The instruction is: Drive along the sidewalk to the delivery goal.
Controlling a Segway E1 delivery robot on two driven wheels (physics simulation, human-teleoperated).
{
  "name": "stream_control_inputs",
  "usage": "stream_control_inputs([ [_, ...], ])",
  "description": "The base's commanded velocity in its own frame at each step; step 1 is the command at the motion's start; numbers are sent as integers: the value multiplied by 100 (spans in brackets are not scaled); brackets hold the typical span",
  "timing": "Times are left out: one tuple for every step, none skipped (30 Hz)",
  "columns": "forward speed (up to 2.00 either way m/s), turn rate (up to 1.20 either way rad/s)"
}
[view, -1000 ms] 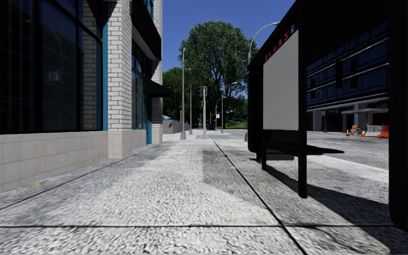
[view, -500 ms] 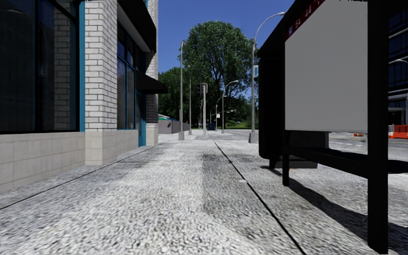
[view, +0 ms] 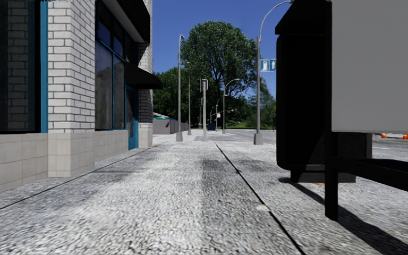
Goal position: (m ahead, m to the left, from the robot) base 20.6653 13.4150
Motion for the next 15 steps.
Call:
stream_control_inputs([
  [200,0],
  [200,0],
  [200,0],
  [200,0],
  [200,0],
  [200,0],
  [200,0],
  [200,0],
  [200,0],
  [200,0],
  [200,0],
  [200,0],
  [200,0],
  [200,0],
  [200,0],
])
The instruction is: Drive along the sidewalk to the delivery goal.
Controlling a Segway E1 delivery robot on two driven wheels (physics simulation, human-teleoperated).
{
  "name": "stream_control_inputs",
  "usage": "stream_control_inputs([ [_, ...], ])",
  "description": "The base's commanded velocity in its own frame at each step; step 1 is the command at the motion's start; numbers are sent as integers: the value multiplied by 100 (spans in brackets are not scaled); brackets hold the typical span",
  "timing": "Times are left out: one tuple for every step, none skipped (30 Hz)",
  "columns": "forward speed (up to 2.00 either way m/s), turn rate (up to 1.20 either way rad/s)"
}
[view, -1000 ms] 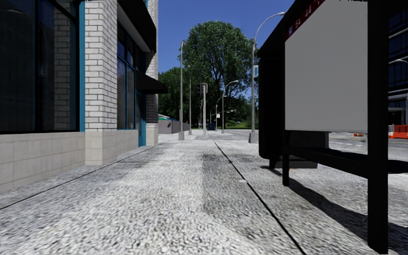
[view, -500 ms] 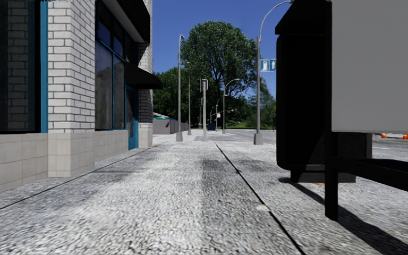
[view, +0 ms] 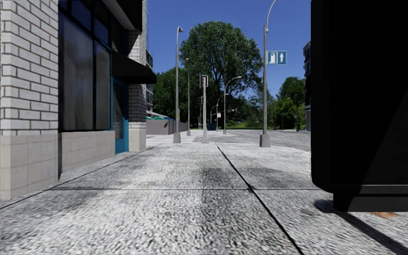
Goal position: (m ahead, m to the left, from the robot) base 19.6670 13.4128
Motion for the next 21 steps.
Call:
stream_control_inputs([
  [200,0],
  [200,0],
  [200,0],
  [200,0],
  [200,0],
  [200,0],
  [200,0],
  [200,0],
  [200,0],
  [200,0],
  [200,0],
  [200,0],
  [200,0],
  [200,0],
  [200,0],
  [200,0],
  [200,0],
  [200,0],
  [200,0],
  [200,0],
  [200,0],
])
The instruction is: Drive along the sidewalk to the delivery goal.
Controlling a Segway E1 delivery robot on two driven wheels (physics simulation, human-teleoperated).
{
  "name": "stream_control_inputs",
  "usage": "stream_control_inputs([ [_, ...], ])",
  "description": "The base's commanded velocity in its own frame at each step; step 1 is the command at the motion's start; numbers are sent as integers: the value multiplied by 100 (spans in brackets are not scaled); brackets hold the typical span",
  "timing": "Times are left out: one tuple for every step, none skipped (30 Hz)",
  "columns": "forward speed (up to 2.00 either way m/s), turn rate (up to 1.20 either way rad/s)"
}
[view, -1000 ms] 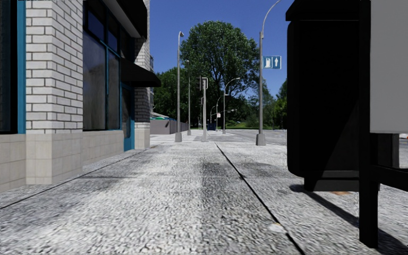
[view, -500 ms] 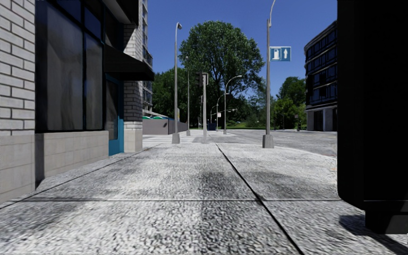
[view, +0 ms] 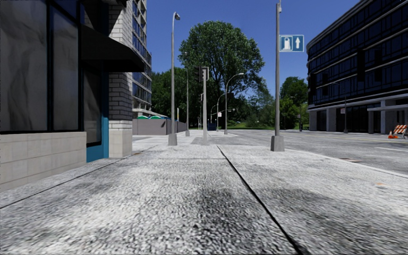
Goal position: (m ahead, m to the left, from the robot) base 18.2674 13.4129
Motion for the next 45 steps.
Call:
stream_control_inputs([
  [200,0],
  [200,0],
  [200,0],
  [200,0],
  [200,0],
  [200,0],
  [200,0],
  [200,0],
  [200,0],
  [200,0],
  [200,0],
  [200,0],
  [200,0],
  [200,0],
  [200,0],
  [200,0],
  [200,0],
  [200,0],
  [200,0],
  [200,0],
  [200,0],
  [200,0],
  [200,0],
  [200,0],
  [200,0],
  [200,0],
  [200,0],
  [200,0],
  [200,0],
  [200,0],
  [200,0],
  [200,0],
  [200,0],
  [200,0],
  [200,0],
  [200,0],
  [200,0],
  [200,0],
  [200,0],
  [200,0],
  [200,0],
  [200,0],
  [200,0],
  [200,0],
  [200,0],
])
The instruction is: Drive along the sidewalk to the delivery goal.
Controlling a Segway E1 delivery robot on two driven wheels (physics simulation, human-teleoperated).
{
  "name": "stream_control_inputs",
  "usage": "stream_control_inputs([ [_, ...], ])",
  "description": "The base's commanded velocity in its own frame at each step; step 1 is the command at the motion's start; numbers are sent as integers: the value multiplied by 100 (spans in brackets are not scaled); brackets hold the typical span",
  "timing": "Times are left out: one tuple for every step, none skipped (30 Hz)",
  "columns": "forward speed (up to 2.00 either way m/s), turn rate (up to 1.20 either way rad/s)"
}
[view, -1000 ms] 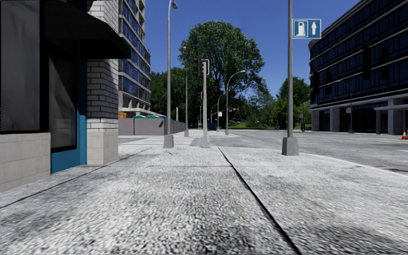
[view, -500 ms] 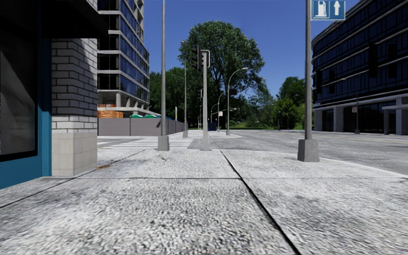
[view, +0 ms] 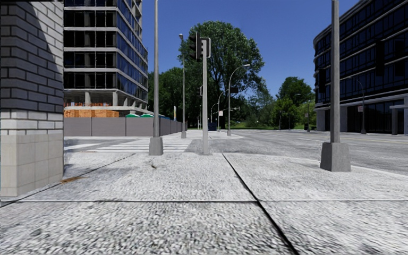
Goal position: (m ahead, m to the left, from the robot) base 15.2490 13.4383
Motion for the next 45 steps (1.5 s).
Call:
stream_control_inputs([
  [200,0],
  [200,0],
  [200,0],
  [200,0],
  [200,6],
  [200,14],
  [200,18],
  [200,24],
  [200,24],
  [200,28],
  [200,31],
  [200,31],
  [200,32],
  [200,32],
  [200,32],
  [200,32],
  [200,32],
  [200,32],
  [200,32],
  [200,32],
  [200,32],
  [200,32],
  [200,32],
  [200,32],
  [200,32],
  [200,32],
  [200,32],
  [200,41],
  [200,56],
  [200,56],
  [200,62],
  [200,65],
  [200,66],
  [200,66],
  [200,66],
  [200,67],
  [200,67],
  [200,68],
  [200,68],
  [200,68],
  [200,68],
  [200,68],
  [200,68],
  [200,67],
  [200,67],
])
